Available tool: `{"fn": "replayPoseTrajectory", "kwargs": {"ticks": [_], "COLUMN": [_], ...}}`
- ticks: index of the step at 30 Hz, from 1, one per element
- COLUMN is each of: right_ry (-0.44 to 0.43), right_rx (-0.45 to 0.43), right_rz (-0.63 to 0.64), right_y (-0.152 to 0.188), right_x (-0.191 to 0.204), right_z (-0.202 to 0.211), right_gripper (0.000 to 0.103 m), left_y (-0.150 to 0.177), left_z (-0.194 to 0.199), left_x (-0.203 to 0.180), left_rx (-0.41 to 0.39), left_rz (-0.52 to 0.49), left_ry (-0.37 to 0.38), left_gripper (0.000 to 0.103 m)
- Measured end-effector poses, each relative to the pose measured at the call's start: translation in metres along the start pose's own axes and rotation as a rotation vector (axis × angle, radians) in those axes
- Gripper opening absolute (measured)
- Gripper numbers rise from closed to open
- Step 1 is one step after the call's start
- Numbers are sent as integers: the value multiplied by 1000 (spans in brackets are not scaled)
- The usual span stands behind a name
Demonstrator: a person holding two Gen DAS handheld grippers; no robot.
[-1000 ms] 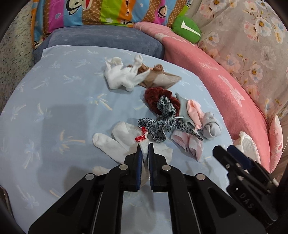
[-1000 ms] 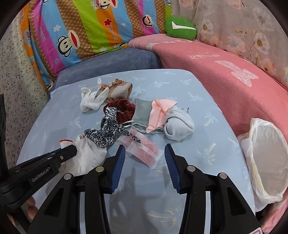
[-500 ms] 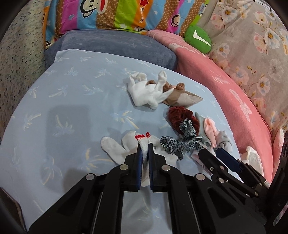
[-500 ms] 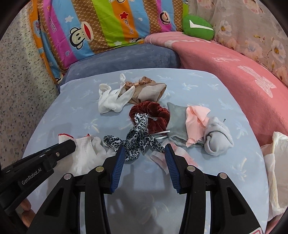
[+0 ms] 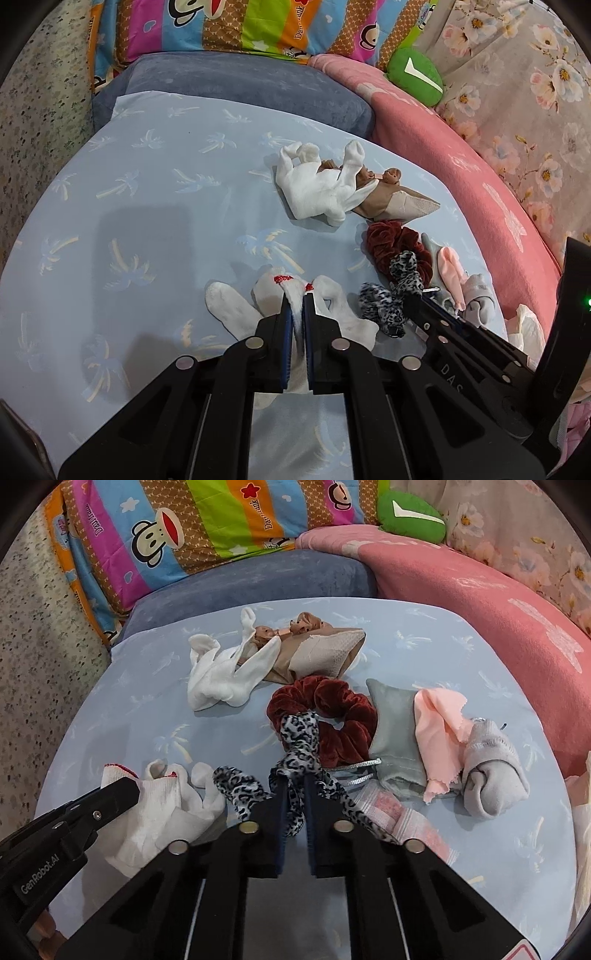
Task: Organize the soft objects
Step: 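Grasp the leopard-print scrunchie with the right gripper while the left gripper holds the white sock, then carry the white sock and leopard scrunchie over the bin and open both grippers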
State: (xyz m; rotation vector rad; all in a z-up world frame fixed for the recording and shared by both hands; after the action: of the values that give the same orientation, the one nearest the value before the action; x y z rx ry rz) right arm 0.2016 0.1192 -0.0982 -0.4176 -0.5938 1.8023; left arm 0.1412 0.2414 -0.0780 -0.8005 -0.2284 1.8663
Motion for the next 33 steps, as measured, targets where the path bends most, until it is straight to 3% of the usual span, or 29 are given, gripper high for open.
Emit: {"fn": "replayPoseTrajectory", "kwargs": {"ticks": [13, 23, 33], "right_ry": [-3, 28, 95], "right_rx": [-106, -199, -273], "right_rz": [-63, -100, -178], "right_y": [4, 14, 36], "right_x": [-25, -60, -125], "right_z": [64, 123, 177], "right_gripper": [2, 2, 2], "left_y": [4, 12, 29], "left_z": [20, 46, 59], "left_x": [-36, -93, -168], "left_rx": [-25, -59, -65], "left_rz": [-47, -124, -231], "left_ry": [38, 102, 197], "left_gripper": [6, 5, 5]}}
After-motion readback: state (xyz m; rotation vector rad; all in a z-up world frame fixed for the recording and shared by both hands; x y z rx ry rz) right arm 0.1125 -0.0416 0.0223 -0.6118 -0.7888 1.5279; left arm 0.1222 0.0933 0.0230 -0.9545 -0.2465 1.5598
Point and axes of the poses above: each gripper's, at about its wrist camera, not at the fingertips, and z roughly against the way its jaws point, x to its left, y to its underside, the point moved 1 cm from there along -z, roughly the way its jaws point, and after that the axes turned 7 degrees about z, right-handed, at the moved point
